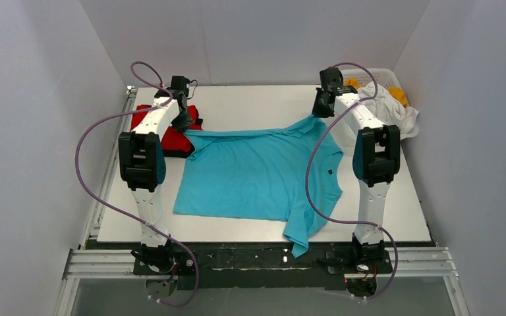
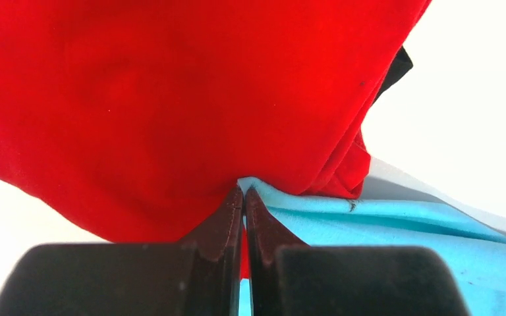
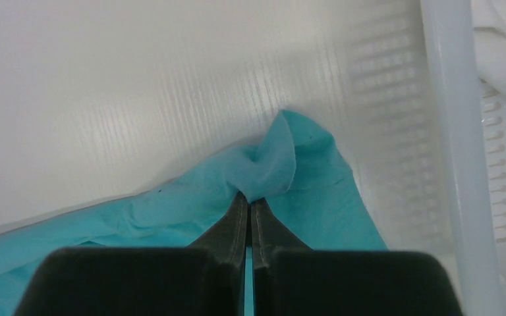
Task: Fold and stack the t-shirts
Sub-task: Flatten out the tshirt
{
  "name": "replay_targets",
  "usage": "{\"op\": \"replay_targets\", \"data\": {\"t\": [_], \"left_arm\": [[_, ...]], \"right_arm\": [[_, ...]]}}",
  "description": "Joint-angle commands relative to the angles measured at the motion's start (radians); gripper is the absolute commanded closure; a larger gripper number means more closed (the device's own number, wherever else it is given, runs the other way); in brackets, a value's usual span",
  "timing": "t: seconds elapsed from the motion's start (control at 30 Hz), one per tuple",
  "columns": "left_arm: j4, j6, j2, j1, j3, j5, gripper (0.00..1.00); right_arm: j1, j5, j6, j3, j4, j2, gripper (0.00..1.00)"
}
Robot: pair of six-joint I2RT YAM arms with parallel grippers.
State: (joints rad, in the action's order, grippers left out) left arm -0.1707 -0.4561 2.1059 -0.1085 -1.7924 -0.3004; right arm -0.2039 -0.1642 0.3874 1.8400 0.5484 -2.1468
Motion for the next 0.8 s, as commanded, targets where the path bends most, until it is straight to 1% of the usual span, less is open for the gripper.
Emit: {"op": "replay_targets", "data": {"t": [0.0,0.1,0.17,0.3,0.37,0.4,0.47,0.5,0.53,0.57,0.6,0.63,0.67,0.7,0.77], "left_arm": [[-0.102,0.027,-0.054,0.003,0.012,-0.040,1.00],[-0.056,0.037,-0.088,0.002,0.056,-0.013,1.00],[-0.057,0.034,-0.087,0.003,0.036,0.005,1.00],[-0.095,0.004,-0.013,0.001,-0.085,0.041,1.00],[-0.127,-0.007,0.068,0.003,-0.192,0.034,1.00],[-0.160,-0.006,0.116,0.003,-0.273,0.035,0.99],[-0.254,-0.008,0.231,0.003,-0.461,0.041,0.76],[-0.302,-0.004,0.287,0.003,-0.559,0.056,0.53],[-0.343,-0.002,0.332,0.002,-0.648,0.068,0.26],[-0.368,0.000,0.364,0.003,-0.714,0.087,0.05],[-0.375,0.000,0.361,0.002,-0.738,0.109,0.02],[-0.366,-0.002,0.337,0.003,-0.719,0.126,0.02],[-0.330,-0.002,0.300,0.003,-0.668,0.149,0.02],[-0.288,0.003,0.253,0.003,-0.577,0.168,0.02],[-0.226,0.006,0.167,0.001,-0.461,0.188,0.02]], "right_arm": [[0.003,0.024,-0.016,0.007,0.025,0.082,0.99],[0.003,0.024,-0.024,-0.024,0.033,0.122,0.99],[0.003,0.026,-0.021,-0.017,0.045,0.127,0.99],[0.004,-0.003,0.024,0.086,0.099,0.072,0.99],[0.008,-0.028,0.047,0.195,0.140,-0.015,0.98],[0.011,-0.030,0.048,0.278,0.154,-0.053,0.95],[0.019,-0.025,0.045,0.388,0.161,-0.133,0.89],[0.026,0.006,0.040,0.442,0.172,-0.165,0.81],[0.032,0.032,0.035,0.494,0.194,-0.191,0.68],[0.034,0.039,0.040,0.524,0.211,-0.198,0.49],[0.034,0.043,0.033,0.520,0.214,-0.185,0.35],[0.034,0.054,0.024,0.483,0.195,-0.155,0.28],[0.034,0.068,0.018,0.422,0.161,-0.113,0.24],[0.034,0.086,0.009,0.347,0.120,-0.064,0.22],[0.031,0.123,-0.003,0.224,0.065,0.030,0.19]]}}
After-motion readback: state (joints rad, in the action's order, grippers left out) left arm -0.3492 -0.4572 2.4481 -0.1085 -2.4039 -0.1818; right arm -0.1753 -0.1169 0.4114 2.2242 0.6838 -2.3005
